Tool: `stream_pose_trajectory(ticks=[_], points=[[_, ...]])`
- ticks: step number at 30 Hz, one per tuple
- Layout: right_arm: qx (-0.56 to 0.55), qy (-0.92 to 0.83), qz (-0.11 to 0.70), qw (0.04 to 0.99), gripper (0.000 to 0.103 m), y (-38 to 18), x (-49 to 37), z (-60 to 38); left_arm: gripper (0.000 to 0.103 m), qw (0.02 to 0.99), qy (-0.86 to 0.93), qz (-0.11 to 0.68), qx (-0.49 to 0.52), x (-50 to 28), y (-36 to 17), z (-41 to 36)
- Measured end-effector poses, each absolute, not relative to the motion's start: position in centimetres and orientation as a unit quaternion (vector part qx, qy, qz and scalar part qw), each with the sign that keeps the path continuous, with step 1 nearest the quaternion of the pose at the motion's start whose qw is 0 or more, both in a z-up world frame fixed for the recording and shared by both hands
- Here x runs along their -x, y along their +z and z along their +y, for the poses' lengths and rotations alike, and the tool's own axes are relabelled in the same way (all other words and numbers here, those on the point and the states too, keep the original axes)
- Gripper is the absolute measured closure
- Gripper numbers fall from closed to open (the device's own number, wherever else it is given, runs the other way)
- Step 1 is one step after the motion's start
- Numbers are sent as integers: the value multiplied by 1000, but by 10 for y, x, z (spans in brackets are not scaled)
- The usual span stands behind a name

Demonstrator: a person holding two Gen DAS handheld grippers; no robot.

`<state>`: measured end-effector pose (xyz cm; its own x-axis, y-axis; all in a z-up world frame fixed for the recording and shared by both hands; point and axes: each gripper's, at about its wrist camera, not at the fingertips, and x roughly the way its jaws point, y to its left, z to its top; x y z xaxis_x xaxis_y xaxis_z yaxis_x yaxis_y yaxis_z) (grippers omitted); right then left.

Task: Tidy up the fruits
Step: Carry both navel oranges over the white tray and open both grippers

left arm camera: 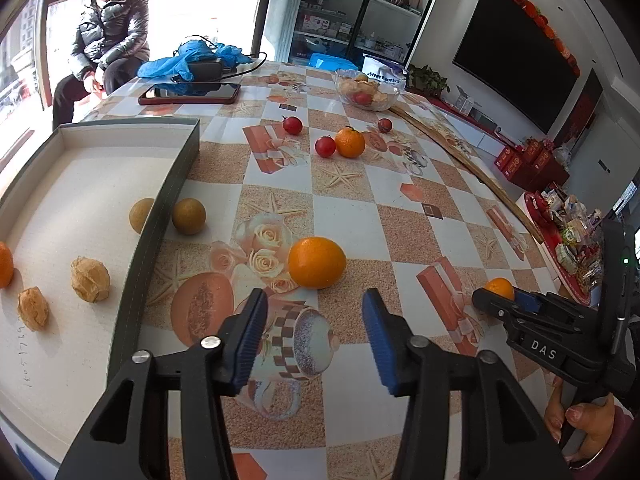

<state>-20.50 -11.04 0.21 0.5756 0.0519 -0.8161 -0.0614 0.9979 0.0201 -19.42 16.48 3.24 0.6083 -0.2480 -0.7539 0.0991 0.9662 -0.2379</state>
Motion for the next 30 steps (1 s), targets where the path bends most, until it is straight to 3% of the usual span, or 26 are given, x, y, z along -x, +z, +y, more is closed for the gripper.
stream_pose_trajectory(ticks=[1, 7, 9, 11, 30], points=[[3, 32, 459, 888, 65, 2, 206, -110, 33, 898, -96, 423, 77, 191, 35, 161], [-2, 35, 461, 887, 65, 3, 205, -112, 33, 885, -80, 457, 33, 150, 21, 138], [-3, 35, 461, 887, 65, 3, 205, -112, 51, 874, -71, 479, 32, 141, 9, 134], [-2, 36, 461, 887, 65, 3, 204, -112, 60, 879, -67, 471, 17, 143, 8, 130], [9, 88, 470, 878, 65, 21, 183, -67, 60, 887, -20, 456, 69, 174, 64, 216]])
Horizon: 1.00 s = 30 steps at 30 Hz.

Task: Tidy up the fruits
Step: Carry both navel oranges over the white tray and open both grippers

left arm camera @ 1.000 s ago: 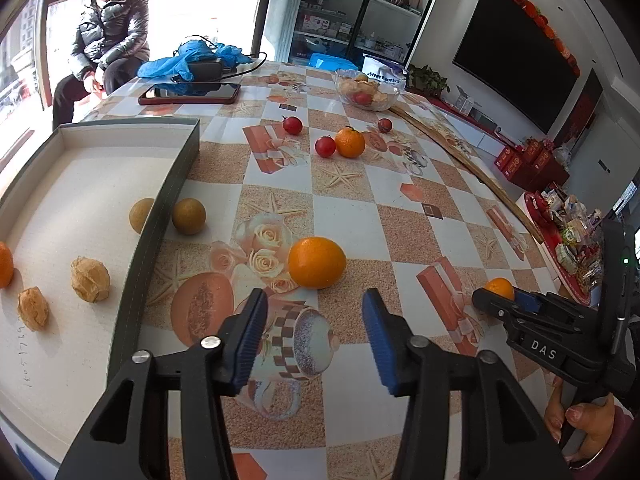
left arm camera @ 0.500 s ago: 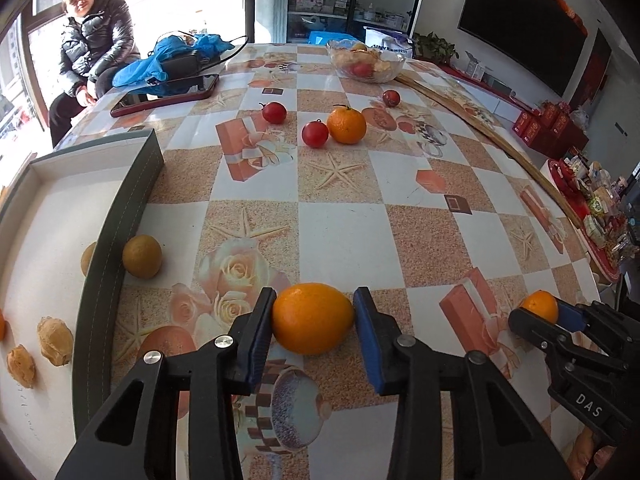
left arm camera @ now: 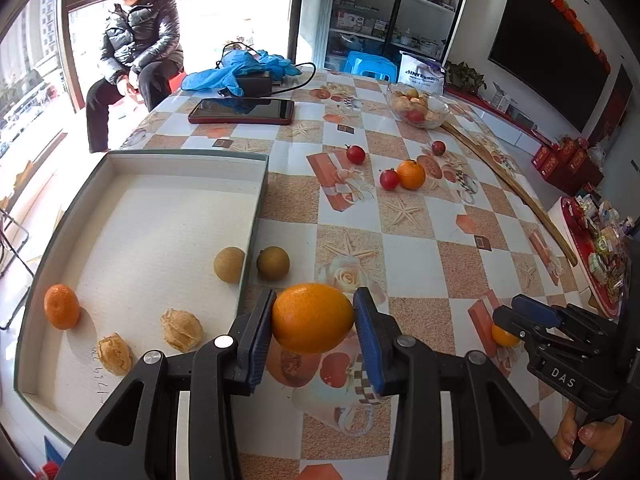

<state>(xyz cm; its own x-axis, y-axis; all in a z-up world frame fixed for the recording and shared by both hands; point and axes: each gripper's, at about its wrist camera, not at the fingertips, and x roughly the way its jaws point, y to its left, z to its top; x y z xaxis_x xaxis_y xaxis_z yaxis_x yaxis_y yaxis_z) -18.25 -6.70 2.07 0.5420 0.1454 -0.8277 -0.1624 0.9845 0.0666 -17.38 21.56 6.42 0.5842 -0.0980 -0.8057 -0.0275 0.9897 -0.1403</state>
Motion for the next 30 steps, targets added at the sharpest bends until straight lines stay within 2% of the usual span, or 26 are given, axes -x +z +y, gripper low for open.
stream_pose_trajectory(ticks=[9, 12, 17, 18, 19, 20, 21, 22, 23, 30], points=[[33, 138, 463, 875, 64, 34, 160, -17, 60, 894, 36, 438, 84, 184, 76, 278], [69, 133, 459, 876, 19, 28, 171, -16, 60, 894, 42, 438, 85, 187, 73, 289], [111, 142, 454, 873, 19, 11, 193, -8, 60, 892, 42, 441, 90, 183, 66, 291], [114, 143, 456, 871, 20, 6, 193, -4, 60, 891, 42, 442, 92, 182, 65, 291], [116, 141, 460, 869, 24, 2, 190, 0, 61, 891, 42, 442, 93, 183, 65, 291], [113, 142, 463, 867, 33, -3, 187, 2, 62, 892, 41, 441, 93, 184, 65, 291], [107, 147, 471, 863, 52, -7, 184, 5, 62, 892, 41, 441, 91, 185, 65, 291], [108, 144, 471, 863, 57, -9, 182, 8, 62, 892, 42, 440, 89, 186, 65, 291], [118, 139, 465, 866, 66, -9, 183, 11, 62, 893, 44, 440, 86, 187, 65, 292], [103, 145, 482, 858, 67, -1, 179, 17, 62, 893, 51, 439, 90, 184, 65, 303]])
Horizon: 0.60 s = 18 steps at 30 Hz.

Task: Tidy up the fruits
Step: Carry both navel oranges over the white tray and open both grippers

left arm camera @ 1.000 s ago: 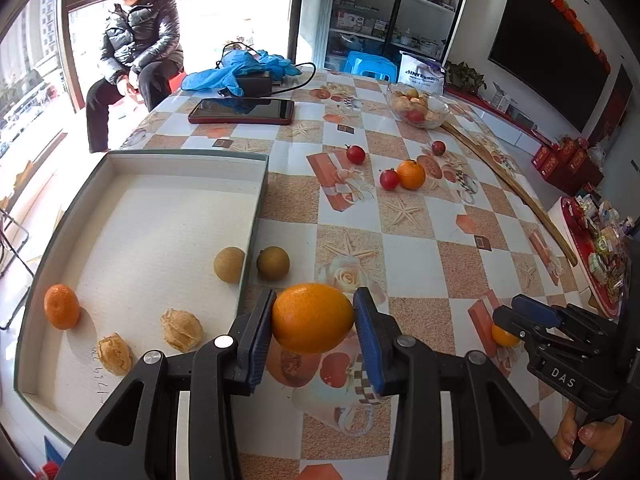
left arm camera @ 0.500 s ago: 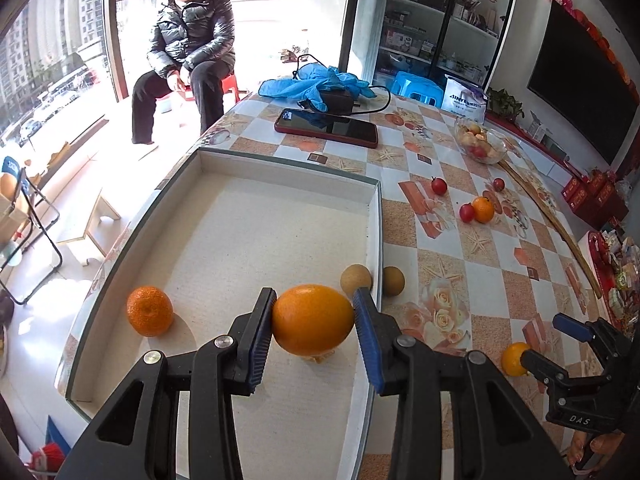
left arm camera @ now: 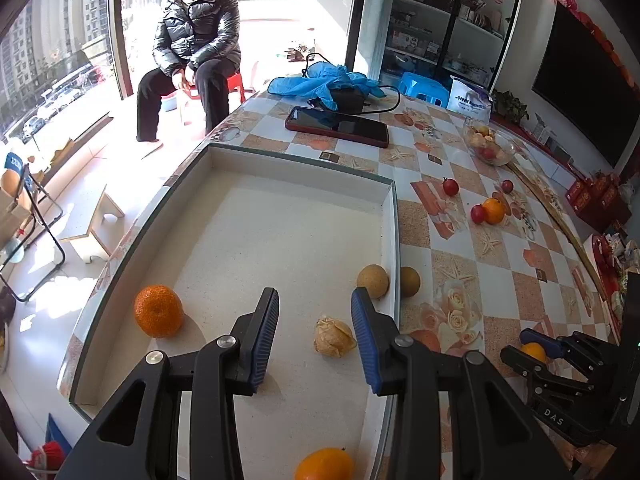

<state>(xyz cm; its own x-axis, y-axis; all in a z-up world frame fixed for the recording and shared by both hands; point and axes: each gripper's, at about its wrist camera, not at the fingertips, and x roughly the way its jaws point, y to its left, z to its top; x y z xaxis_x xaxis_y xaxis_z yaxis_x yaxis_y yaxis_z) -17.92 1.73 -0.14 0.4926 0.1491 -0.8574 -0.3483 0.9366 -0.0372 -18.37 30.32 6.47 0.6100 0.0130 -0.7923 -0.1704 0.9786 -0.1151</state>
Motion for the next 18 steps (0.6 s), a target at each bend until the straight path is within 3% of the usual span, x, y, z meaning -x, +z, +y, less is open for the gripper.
stream_pose_trajectory(ticks=[14, 18], points=[[15, 266, 491, 830, 67, 43, 113, 131, 61, 886, 104, 443, 91, 185, 60, 333], [18, 283, 497, 820, 67, 35, 104, 166, 47, 887, 112, 440, 83, 192, 58, 336]])
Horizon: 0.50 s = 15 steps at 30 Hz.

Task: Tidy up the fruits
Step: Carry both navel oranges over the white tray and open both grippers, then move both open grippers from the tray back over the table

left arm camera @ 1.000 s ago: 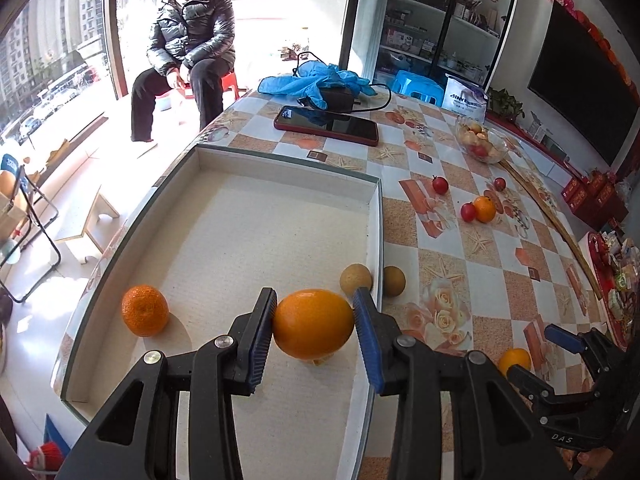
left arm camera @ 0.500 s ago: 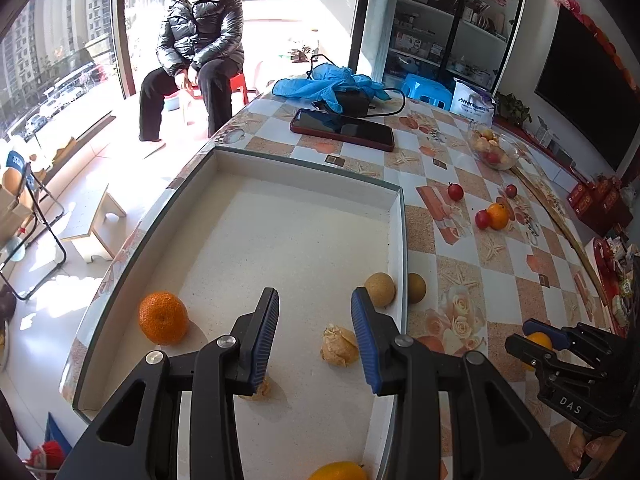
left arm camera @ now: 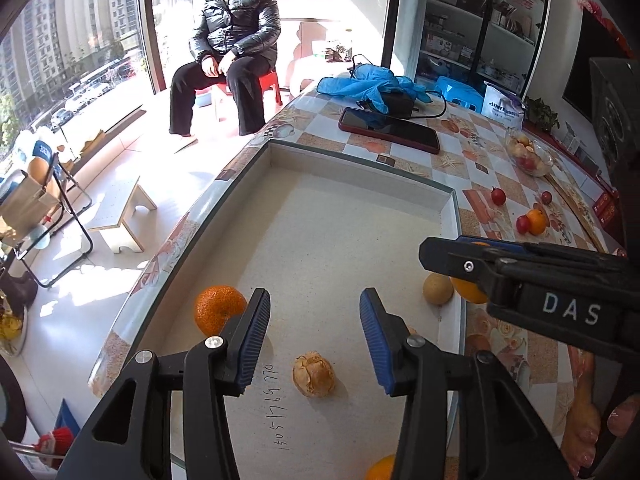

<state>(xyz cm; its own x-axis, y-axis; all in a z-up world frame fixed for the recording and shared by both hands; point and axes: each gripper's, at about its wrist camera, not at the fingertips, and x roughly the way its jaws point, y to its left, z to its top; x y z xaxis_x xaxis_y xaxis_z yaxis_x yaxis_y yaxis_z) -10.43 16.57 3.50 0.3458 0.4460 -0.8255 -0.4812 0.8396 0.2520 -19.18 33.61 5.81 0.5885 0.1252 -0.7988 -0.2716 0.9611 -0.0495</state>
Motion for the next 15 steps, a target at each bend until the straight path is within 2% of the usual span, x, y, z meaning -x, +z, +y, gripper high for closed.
stream_pose_trajectory(ticks=[1, 3, 4, 5, 6, 7, 15], points=[[20, 286, 500, 817, 66, 32, 103, 172, 43, 888, 114, 438, 80, 193, 57, 336], [21, 290, 499, 816, 66, 29, 101, 180, 41, 888, 115, 438, 73, 194, 55, 335], [22, 291, 500, 815, 62, 28, 100, 183, 40, 888, 114, 440, 70, 194, 54, 334], [24, 291, 501, 814, 52, 28, 99, 183, 40, 888, 113, 441, 68, 194, 53, 333], [25, 287, 499, 817, 30, 30, 99, 182, 40, 888, 111, 442, 66, 195, 53, 331], [23, 284, 489, 825, 24, 34, 100, 176, 40, 888, 109, 442, 64, 195, 53, 329], [-1, 169, 461, 871, 23, 48, 100, 76, 40, 904, 42, 423, 49, 203, 70, 287]])
